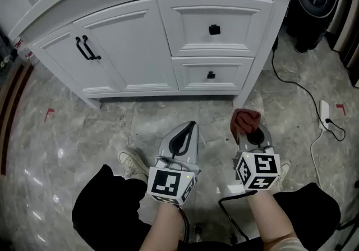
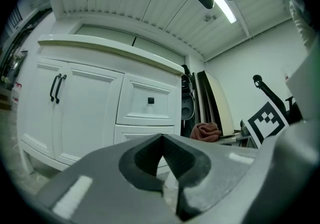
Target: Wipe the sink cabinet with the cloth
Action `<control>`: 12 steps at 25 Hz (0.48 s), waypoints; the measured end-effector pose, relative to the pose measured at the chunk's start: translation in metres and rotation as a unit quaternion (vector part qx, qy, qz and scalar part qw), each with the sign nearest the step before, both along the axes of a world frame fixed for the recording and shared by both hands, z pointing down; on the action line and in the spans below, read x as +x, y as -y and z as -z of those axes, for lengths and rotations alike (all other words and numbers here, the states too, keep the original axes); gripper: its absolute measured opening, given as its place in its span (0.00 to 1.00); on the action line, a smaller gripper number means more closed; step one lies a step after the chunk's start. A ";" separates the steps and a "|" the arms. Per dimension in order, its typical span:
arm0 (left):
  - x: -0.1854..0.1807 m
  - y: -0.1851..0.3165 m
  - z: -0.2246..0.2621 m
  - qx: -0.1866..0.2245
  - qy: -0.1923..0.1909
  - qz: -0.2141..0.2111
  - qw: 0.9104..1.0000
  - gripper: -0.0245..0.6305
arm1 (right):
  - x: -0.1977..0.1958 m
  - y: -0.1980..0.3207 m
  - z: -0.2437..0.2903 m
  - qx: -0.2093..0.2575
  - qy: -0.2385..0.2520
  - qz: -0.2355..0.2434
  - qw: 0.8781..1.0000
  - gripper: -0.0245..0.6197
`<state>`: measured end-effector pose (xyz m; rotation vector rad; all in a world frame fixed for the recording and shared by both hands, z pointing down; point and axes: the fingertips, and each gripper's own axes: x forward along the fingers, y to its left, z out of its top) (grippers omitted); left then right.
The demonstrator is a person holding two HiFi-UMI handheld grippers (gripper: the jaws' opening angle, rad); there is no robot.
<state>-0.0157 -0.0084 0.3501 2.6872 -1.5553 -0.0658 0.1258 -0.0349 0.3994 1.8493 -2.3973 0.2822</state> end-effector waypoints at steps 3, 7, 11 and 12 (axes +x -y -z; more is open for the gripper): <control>0.001 -0.037 0.017 0.018 0.019 -0.008 1.000 0.04 | -0.006 -0.041 0.018 0.010 -0.001 0.005 1.000 0.16; 0.000 -0.070 0.048 0.038 0.008 -0.012 0.999 0.04 | -0.012 -0.085 0.050 0.036 -0.004 0.009 0.999 0.16; 0.002 -0.088 0.065 0.041 -0.020 -0.019 0.999 0.04 | -0.015 -0.110 0.073 0.061 -0.009 0.010 0.998 0.16; 0.001 -0.092 0.066 0.041 -0.023 -0.020 0.999 0.04 | -0.016 -0.114 0.076 0.066 -0.011 0.010 0.998 0.16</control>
